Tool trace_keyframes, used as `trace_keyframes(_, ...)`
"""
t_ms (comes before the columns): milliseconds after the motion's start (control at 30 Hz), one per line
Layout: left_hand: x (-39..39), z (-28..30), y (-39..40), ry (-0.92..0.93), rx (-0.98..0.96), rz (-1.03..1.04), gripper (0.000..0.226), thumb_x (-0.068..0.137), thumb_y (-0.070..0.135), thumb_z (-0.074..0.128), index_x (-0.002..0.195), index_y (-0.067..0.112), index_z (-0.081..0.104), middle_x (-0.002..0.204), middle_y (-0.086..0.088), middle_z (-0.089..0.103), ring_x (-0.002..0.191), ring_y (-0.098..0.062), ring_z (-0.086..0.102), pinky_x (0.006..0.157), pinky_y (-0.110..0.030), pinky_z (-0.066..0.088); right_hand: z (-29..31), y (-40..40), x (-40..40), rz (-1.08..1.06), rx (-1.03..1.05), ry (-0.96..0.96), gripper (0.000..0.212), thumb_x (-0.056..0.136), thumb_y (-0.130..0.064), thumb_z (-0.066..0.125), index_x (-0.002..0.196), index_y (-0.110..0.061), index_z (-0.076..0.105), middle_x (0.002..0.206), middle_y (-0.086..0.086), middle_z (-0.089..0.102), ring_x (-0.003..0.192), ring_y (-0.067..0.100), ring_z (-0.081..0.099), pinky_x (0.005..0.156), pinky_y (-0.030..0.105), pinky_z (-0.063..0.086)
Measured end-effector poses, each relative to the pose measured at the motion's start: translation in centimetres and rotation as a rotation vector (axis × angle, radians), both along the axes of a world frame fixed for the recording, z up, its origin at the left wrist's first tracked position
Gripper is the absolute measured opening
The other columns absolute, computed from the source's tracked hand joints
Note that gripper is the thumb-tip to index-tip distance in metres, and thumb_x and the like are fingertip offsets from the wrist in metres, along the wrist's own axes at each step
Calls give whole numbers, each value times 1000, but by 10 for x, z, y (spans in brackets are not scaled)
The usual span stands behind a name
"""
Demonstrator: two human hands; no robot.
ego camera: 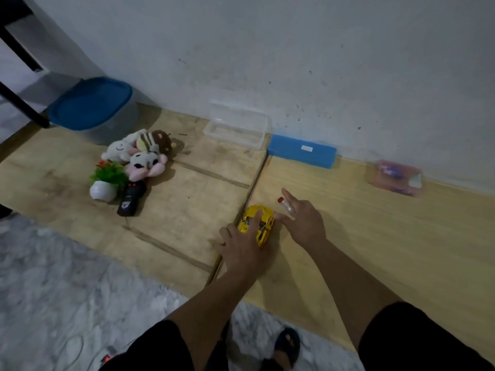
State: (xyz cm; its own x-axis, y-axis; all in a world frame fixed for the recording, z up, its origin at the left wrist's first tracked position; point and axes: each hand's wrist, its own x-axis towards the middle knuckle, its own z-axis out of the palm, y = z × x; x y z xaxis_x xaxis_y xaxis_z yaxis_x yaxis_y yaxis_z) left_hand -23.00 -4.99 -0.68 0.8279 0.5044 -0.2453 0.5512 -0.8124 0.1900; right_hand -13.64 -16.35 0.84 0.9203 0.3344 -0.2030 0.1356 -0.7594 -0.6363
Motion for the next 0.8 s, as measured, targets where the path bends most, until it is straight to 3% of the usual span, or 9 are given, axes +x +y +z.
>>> trace_keyframes(133,5,4,-4,-22,-70,26,89,75,74,47,138,55,-12,130,-15,31,117,-33,29,92,-55,31,-3,3,6,19,4,4,66,84,-47,60,142,-35,31,121,14,54,111,26,51,87,31,39)
trace_keyframes(233,14,10,4,-32,-149,81,108,65,78,56,135,54,-22,144,-13,11,126,-34,18,94,-57,34,3,9,18,13,-22,4,64,84,-49,58,142,-36,32,120,15,53,110,28,52,86,32,40)
trace_keyframes(367,48,30,46,-162,-167,96,115,59,79,60,134,56,-25,148,-6,2,131,-30,9,94,-61,31,23,35,45,1,-62,-53,57,87,-54,49,139,-31,38,122,15,54,113,30,52,89,35,41)
trace_keyframes(467,83,51,98,-266,-67,45,122,56,71,69,138,52,-19,149,-4,4,133,-30,11,95,-61,30,38,67,67,47,-42,-131,50,92,-49,43,135,-24,44,128,14,53,117,31,50,92,36,41)
trace_keyframes(600,141,72,171,-283,63,-164,125,59,57,78,142,47,-14,154,-2,2,141,-32,3,103,-62,27,44,123,104,115,-70,-205,41,100,-30,34,139,-19,37,127,17,44,115,34,46,92,37,40)
trace_keyframes(700,186,70,215,-230,145,-406,122,66,51,77,143,42,-18,156,3,-5,143,-27,-5,108,-59,19,35,167,133,119,-135,-245,42,97,-17,40,138,-23,37,119,12,42,107,29,47,91,38,42)
trace_keyframes(800,224,57,246,-209,217,-611,117,73,47,74,144,37,-17,156,3,-6,143,-24,-6,111,-54,16,15,206,157,54,-179,-232,43,93,-14,51,134,-25,44,120,7,46,110,24,47,102,35,42)
